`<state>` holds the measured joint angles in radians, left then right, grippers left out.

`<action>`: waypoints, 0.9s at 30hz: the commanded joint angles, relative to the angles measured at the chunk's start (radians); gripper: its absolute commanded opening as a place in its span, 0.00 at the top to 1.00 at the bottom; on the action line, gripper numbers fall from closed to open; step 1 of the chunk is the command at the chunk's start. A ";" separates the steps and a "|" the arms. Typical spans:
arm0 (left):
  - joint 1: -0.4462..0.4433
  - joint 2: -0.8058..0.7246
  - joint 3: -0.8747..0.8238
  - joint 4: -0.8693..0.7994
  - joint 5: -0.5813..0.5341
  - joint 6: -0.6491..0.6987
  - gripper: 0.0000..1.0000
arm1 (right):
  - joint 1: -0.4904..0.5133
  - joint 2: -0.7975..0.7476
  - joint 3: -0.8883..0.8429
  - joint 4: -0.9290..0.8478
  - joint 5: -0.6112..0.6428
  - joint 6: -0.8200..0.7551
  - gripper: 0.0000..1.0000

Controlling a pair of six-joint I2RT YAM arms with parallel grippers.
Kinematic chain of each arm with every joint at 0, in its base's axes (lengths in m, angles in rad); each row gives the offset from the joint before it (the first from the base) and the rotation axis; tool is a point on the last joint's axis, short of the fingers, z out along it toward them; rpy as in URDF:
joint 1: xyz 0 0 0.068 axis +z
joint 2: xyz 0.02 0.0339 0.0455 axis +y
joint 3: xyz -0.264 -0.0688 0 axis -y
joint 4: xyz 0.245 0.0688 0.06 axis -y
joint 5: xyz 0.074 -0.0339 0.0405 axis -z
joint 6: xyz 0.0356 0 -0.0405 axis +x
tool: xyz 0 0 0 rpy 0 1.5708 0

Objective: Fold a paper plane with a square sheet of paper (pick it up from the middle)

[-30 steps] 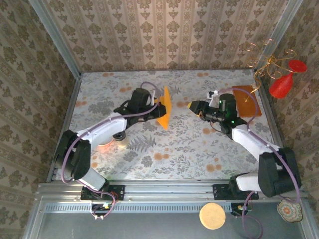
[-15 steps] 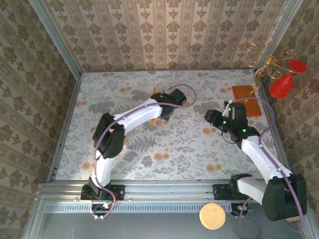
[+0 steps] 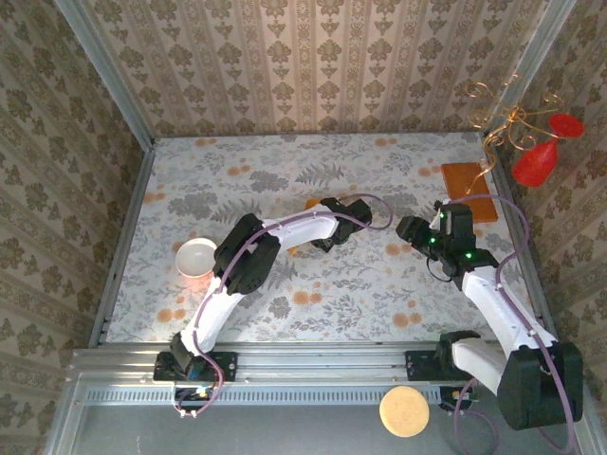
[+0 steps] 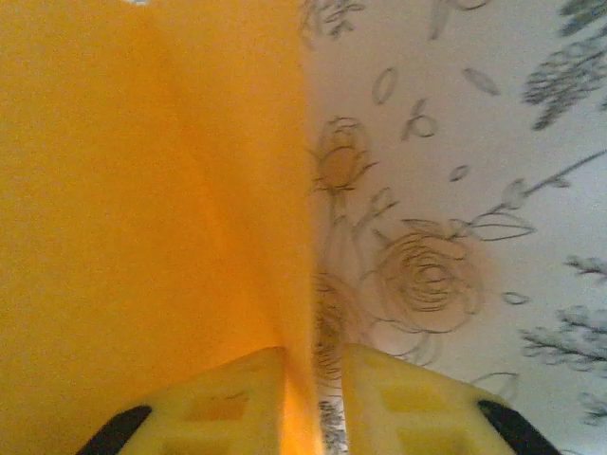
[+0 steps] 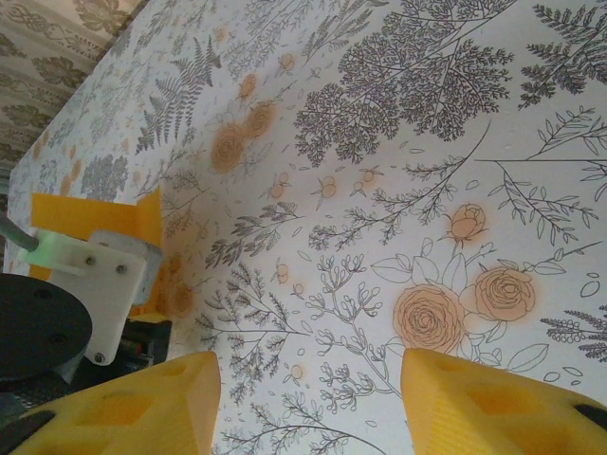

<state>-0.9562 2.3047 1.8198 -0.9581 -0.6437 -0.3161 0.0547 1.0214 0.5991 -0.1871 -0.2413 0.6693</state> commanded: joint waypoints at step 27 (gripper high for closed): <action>0.208 -0.561 -0.581 0.569 0.860 -0.305 0.47 | -0.001 0.039 -0.035 0.116 -0.074 0.066 0.36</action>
<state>-0.8211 1.7710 1.2980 -0.4698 0.1375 -0.5961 0.0452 1.0386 0.5861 -0.1291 -0.2672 0.7055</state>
